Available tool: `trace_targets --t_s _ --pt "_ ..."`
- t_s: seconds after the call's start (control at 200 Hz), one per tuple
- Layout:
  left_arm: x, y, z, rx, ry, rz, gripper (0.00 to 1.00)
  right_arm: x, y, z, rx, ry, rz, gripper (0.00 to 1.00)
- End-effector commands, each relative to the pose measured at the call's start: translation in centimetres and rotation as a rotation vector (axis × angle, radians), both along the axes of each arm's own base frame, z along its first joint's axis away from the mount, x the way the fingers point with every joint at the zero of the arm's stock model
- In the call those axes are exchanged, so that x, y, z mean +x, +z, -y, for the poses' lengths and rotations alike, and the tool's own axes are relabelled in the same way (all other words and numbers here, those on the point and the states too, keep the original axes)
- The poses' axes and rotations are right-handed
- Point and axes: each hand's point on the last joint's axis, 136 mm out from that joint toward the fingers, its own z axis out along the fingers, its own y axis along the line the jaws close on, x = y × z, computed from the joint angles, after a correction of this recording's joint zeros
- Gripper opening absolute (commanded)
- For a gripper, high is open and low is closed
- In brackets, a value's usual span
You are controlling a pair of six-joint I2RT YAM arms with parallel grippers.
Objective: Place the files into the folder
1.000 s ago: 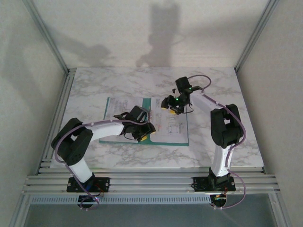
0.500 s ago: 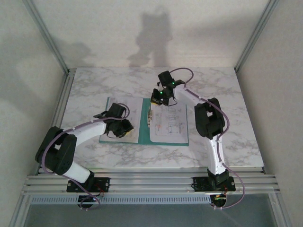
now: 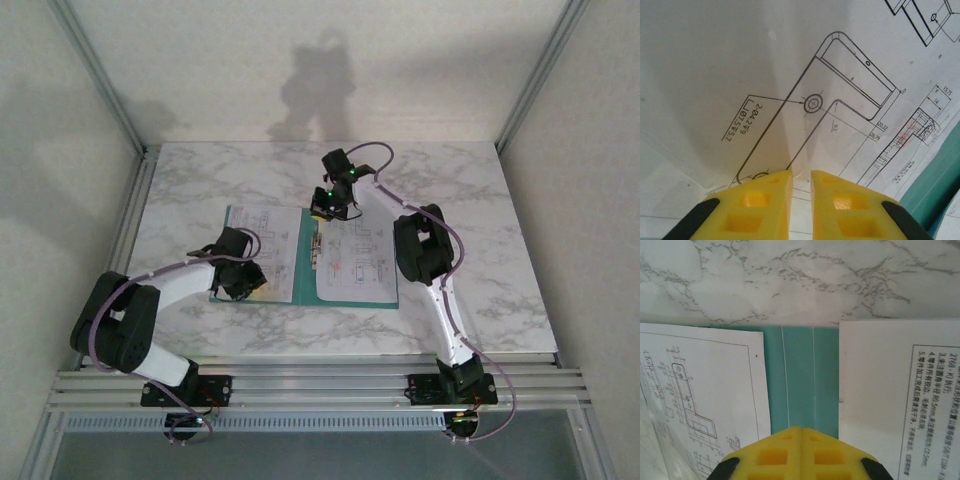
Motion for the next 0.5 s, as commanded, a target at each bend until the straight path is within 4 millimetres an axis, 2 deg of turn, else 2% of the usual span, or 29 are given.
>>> trace_targets --t_s 0.0,0.235,0.496 --pt "-1.2 -1.0 -1.0 0.037 0.001 -0.031 0.18 -0.5 -0.7 -0.1 -0.035 0.012 -0.026 0.00" --pt "-1.2 -1.1 -0.9 0.032 0.003 -0.034 0.18 -1.2 -1.4 -0.1 -0.035 0.031 -0.048 0.00" --pt "-1.1 -1.1 -0.8 0.020 0.015 -0.032 0.18 -2.1 0.1 -0.6 0.021 0.056 -0.045 0.00"
